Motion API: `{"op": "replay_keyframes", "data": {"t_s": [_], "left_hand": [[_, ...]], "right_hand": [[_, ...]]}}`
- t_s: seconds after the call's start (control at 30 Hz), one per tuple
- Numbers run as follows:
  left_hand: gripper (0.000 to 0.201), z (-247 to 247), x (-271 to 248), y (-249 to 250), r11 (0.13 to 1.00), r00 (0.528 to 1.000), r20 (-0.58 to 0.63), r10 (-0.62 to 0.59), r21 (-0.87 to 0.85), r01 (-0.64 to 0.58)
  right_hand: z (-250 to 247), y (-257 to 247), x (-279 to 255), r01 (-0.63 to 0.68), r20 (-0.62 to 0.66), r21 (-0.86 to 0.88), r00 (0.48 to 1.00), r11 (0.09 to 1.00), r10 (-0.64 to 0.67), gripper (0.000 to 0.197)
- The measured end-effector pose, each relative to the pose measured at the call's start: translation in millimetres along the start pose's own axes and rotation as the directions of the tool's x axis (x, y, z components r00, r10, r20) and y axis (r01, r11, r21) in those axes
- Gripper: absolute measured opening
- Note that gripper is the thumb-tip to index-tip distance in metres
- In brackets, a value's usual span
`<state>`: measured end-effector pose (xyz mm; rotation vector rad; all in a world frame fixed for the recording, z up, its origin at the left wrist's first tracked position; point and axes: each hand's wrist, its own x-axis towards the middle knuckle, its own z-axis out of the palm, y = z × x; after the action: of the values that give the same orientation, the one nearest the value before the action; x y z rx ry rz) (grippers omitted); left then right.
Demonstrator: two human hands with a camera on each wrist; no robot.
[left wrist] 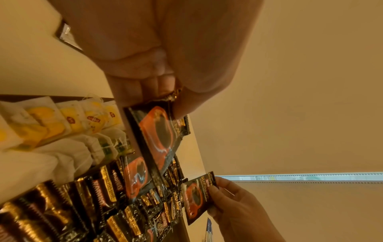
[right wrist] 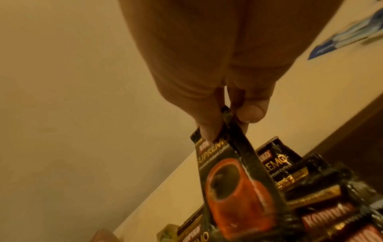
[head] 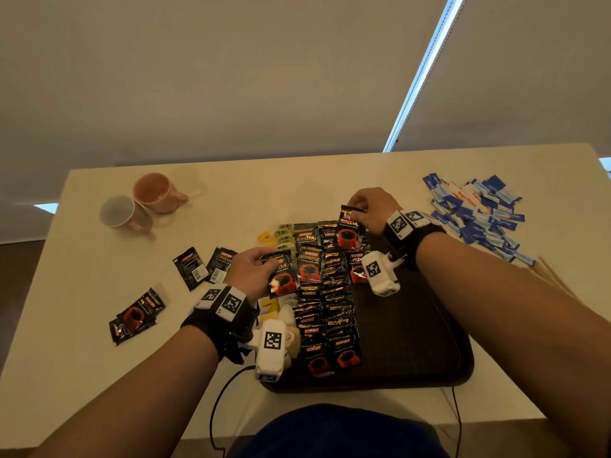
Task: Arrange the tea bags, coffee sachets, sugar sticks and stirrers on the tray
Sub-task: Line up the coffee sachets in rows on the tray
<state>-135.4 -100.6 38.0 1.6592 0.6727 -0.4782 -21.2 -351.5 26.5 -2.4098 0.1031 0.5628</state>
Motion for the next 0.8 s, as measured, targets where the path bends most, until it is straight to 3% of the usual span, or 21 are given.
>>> {"op": "replay_keyframes", "data": {"t_s": [0.13, 0.23, 0.47, 0.67, 0.73, 0.8], "left_hand": [[0.016, 2, 4, 1, 1.000, 1.000, -0.016, -0.012, -0.011, 0.011], [0.017, 2, 7, -1, 1.000, 0.999, -0.033, -0.003, 0.011, 0.004], [0.016, 6, 9, -2, 1.000, 0.999, -0.027, 0.017, 0.016, -0.017], [0.011, 12, 5, 6, 0.999, 1.000, -0.022, 0.019, -0.050, -0.020], [0.011, 14, 3, 9, 0.996, 1.000, -0.019, 0.023, -0.082, -0.025], [0.014, 17, 2, 12, 0.994, 0.999, -0.010, 0.035, -0.104, -0.036]], "right_hand": [[13, -14, 11, 0.044, 0.112, -0.091, 0.993, 0.995, -0.033, 0.019], [29, -16, 15, 0.048, 0.128, -0.126, 0.991, 0.991, -0.032, 0.019], [42, -6, 21, 0.029, -0.018, -0.137, 0.999, 0.990, -0.032, 0.024], [33, -11, 6, 0.109, -0.138, -0.154, 0.982, 0.982, -0.130, 0.022], [31, -21, -11, 0.163, -0.094, -0.082, 0.981, 0.983, -0.170, 0.026], [31, -31, -33, 0.185, 0.053, 0.081, 0.980, 0.979, -0.190, 0.032]]}}
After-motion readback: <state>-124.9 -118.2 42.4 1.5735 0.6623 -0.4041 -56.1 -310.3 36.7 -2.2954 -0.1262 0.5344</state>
